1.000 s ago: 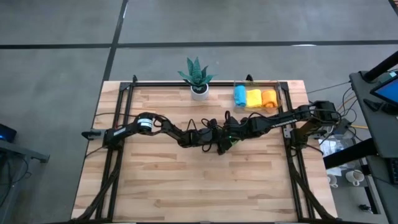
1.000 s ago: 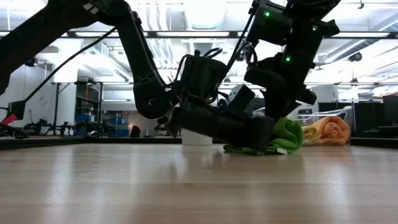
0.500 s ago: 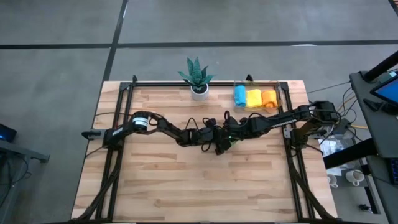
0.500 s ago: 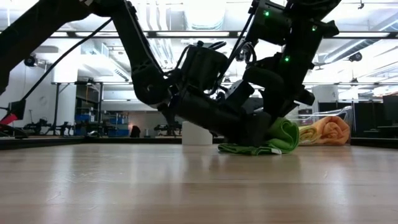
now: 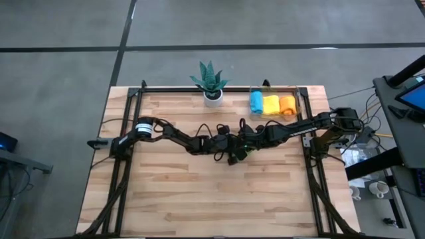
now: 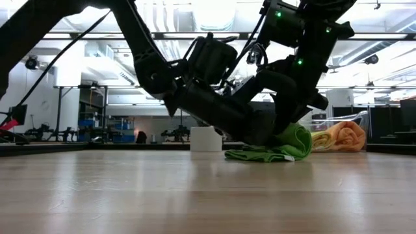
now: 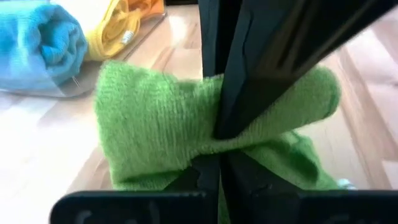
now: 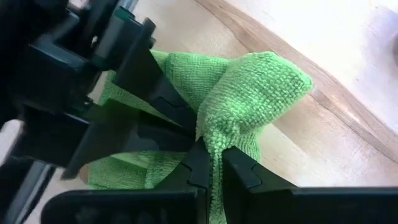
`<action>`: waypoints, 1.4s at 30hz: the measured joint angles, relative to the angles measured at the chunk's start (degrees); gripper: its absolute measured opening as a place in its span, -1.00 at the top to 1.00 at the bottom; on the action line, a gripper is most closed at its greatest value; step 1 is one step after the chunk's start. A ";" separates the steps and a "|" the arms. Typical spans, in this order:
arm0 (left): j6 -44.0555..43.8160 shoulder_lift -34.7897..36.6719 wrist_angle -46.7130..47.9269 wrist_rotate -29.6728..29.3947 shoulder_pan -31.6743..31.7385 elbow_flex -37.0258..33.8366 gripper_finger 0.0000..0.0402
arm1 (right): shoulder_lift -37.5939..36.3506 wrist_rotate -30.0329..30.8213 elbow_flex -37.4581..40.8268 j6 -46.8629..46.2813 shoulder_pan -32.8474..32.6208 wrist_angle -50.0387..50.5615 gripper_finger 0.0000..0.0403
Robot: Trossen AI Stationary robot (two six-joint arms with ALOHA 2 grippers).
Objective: Roll microfiber towels into tight, uniform cylinder then place into a basket
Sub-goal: Roll the green microfiber cloth
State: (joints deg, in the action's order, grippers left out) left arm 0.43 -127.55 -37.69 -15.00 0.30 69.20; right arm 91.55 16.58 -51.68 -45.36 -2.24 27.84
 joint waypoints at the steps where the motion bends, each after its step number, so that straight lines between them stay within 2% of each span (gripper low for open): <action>1: 0.16 0.28 0.39 0.00 0.00 -0.06 1.00 | 0.00 0.02 0.04 -0.02 0.00 0.08 0.95; 9: 0.32 4.40 2.45 0.02 -0.02 -3.17 1.00 | 0.02 0.02 0.04 -0.02 0.08 0.04 0.95; 19: -0.04 11.34 16.11 -0.15 -0.04 -6.15 1.00 | 0.02 -0.04 0.02 0.42 0.11 -0.51 0.95; 23: -1.59 15.73 14.82 -2.51 -0.63 -12.34 1.00 | 0.02 -0.31 0.04 1.45 0.11 -1.54 0.95; 30: -9.32 19.17 2.27 -3.34 -2.45 -24.40 1.00 | 0.02 -1.38 0.04 2.49 0.13 -2.08 0.95; 35: -14.71 18.39 1.83 -2.58 -3.24 -26.07 1.00 | 0.02 -1.55 0.04 2.74 0.11 -2.91 0.95; 39: -17.75 17.88 2.91 2.82 -3.70 -25.51 1.00 | 0.02 -1.57 0.04 2.99 0.11 -2.89 0.95; 42: -19.56 17.85 6.82 3.55 -4.28 -24.19 1.00 | 0.02 -1.56 0.04 3.21 0.13 -2.90 0.95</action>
State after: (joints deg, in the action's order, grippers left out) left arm -19.13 -109.70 -30.87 -11.46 -3.98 45.01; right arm 91.57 15.01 -51.64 -42.15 -2.11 24.94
